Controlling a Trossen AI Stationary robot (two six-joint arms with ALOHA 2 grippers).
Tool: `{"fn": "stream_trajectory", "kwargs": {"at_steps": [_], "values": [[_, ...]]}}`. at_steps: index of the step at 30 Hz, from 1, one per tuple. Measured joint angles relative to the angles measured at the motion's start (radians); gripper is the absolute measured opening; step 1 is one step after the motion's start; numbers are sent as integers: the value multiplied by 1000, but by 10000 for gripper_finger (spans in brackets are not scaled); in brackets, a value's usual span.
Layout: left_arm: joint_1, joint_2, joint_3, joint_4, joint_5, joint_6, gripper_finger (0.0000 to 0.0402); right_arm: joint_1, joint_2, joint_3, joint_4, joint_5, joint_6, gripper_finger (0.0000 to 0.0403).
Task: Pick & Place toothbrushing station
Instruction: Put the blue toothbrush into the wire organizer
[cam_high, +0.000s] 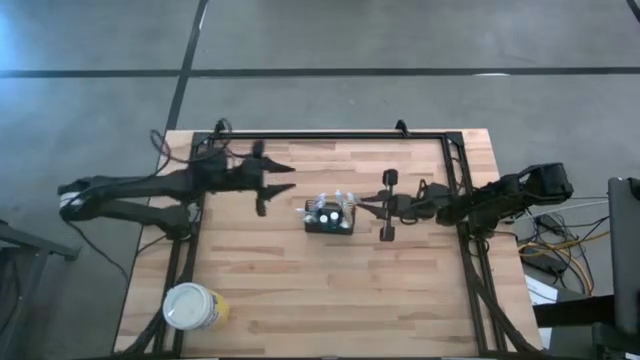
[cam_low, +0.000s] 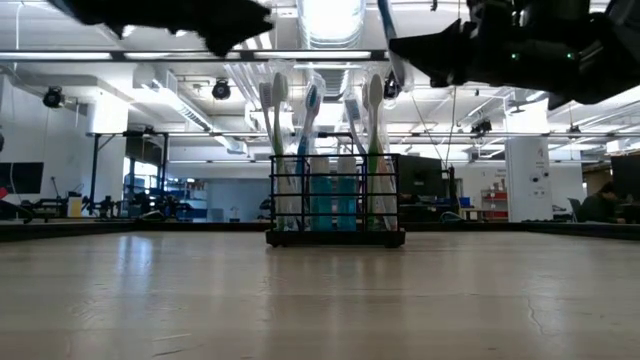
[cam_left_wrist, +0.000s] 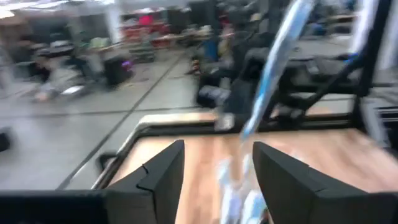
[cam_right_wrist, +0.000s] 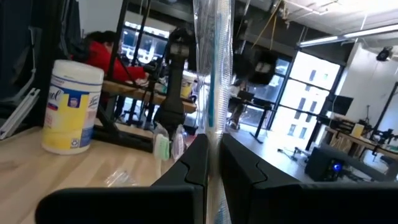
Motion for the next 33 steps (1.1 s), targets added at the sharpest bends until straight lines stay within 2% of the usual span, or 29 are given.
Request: {"fn": "stream_trajectory", "kwargs": {"at_steps": [3,6,14,24,33], "values": [[-2,104,88,24,80,11,205,0,19,25,-21,-2,4,20],[-4,197,144,14,98,11,205,0,37,42,-21,-2,4,20],[-7,342,211,141,177,8,202,0,76,91,-21,-2,4,20],[-29,434,266,181,235,-6,202,0,161,159,-20,34,16,21],[-45,441,279,197,233,-13,202,0,194,182,6,55,11,21]]}}
